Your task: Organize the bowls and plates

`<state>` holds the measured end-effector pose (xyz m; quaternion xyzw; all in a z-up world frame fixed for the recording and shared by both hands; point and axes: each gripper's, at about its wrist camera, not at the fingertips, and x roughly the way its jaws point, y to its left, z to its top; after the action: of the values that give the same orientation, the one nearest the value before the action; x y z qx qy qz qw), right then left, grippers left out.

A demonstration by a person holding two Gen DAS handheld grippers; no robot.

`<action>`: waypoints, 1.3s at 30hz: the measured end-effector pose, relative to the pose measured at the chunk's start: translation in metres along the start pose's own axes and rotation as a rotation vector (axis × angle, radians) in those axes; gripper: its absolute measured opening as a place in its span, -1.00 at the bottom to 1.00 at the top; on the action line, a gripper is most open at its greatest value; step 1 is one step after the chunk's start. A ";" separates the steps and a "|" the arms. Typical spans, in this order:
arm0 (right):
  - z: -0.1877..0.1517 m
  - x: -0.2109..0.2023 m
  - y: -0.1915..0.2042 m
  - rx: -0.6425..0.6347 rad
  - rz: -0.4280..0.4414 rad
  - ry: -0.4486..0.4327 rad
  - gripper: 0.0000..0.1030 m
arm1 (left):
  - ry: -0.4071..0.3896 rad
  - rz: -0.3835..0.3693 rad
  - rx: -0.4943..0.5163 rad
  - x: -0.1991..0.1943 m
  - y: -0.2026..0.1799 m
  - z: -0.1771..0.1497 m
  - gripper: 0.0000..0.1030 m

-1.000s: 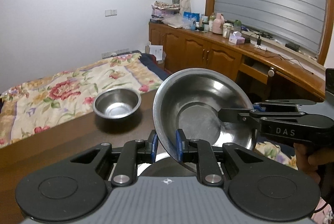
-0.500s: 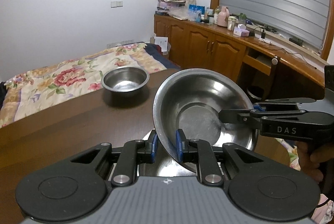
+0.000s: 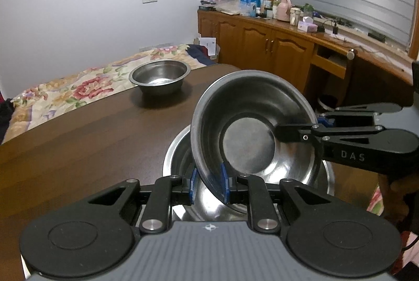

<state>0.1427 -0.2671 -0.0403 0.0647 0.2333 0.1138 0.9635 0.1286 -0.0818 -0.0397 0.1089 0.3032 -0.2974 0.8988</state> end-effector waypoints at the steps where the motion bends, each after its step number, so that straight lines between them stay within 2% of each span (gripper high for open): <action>1: -0.001 0.001 0.000 -0.008 -0.007 0.000 -0.71 | 0.001 0.004 0.004 0.001 0.000 -0.001 -0.57; 9: -0.004 0.006 0.013 -0.106 -0.033 -0.001 -0.71 | 0.019 0.037 0.024 0.008 0.001 -0.007 -0.59; 12: -0.004 0.009 0.013 -0.120 -0.036 0.011 -0.72 | 0.016 0.033 0.021 0.009 0.001 -0.007 -0.60; 15: -0.004 0.012 0.011 -0.138 -0.041 0.027 -0.81 | 0.013 0.033 0.018 0.010 0.003 -0.008 -0.60; 19: -0.002 0.014 0.010 -0.158 -0.045 0.044 -0.80 | 0.015 0.029 0.012 0.011 0.003 -0.012 -0.60; 31: -0.002 0.024 0.017 -0.204 -0.032 0.089 -0.76 | 0.011 0.026 0.000 0.010 0.002 -0.016 -0.60; 39: -0.001 0.024 0.017 -0.196 -0.030 0.078 -0.75 | 0.009 0.025 -0.013 0.010 0.004 -0.016 -0.60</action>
<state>0.1602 -0.2443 -0.0485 -0.0377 0.2596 0.1238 0.9570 0.1298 -0.0777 -0.0584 0.1080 0.3077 -0.2835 0.9018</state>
